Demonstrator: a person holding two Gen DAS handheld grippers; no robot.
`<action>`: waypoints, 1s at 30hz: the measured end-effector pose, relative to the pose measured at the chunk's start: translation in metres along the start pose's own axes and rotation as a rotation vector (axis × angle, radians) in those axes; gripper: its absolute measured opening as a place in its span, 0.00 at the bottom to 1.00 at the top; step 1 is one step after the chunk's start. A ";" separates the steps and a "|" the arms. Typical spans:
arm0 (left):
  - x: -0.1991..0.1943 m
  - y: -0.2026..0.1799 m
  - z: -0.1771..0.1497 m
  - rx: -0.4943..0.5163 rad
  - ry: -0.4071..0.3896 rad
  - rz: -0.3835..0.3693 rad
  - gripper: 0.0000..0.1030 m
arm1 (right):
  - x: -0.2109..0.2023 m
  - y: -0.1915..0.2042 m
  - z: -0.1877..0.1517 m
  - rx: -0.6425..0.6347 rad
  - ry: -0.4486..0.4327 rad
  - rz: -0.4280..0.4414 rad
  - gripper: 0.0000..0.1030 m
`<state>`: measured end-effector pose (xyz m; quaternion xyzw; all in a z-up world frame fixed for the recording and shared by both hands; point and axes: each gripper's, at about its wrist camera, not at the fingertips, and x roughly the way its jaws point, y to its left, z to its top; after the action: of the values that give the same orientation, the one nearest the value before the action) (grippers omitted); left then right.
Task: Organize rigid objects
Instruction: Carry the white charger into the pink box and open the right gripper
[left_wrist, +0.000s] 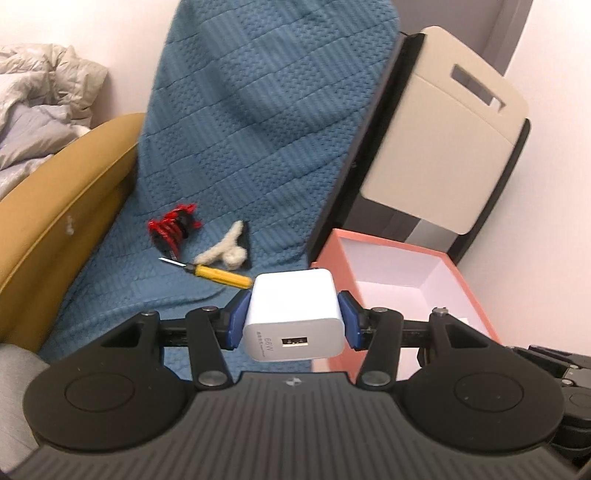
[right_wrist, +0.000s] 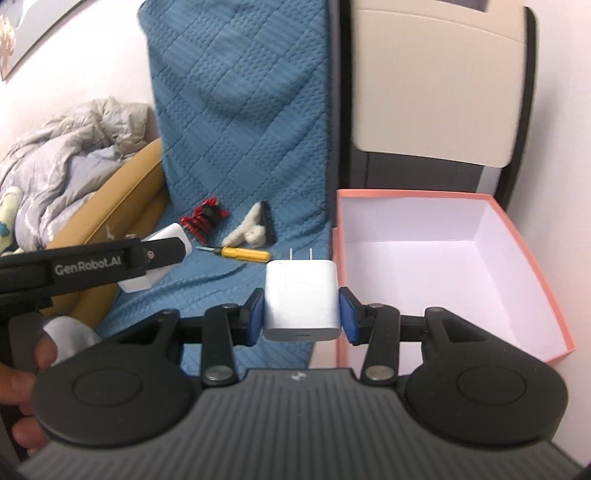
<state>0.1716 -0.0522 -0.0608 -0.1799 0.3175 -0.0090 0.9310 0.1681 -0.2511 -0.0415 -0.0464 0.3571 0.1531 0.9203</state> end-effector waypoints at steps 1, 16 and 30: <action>0.000 -0.006 0.000 0.004 0.000 -0.008 0.55 | -0.003 -0.005 0.000 0.009 -0.004 -0.002 0.44; 0.038 -0.103 -0.003 0.092 0.028 -0.082 0.55 | -0.016 -0.086 -0.012 0.067 -0.034 -0.060 0.44; 0.142 -0.141 -0.020 0.134 0.189 -0.068 0.55 | 0.048 -0.159 -0.013 0.149 0.070 -0.078 0.44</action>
<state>0.2871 -0.2095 -0.1104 -0.1261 0.3961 -0.0787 0.9061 0.2435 -0.3926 -0.0869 0.0030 0.3972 0.0886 0.9134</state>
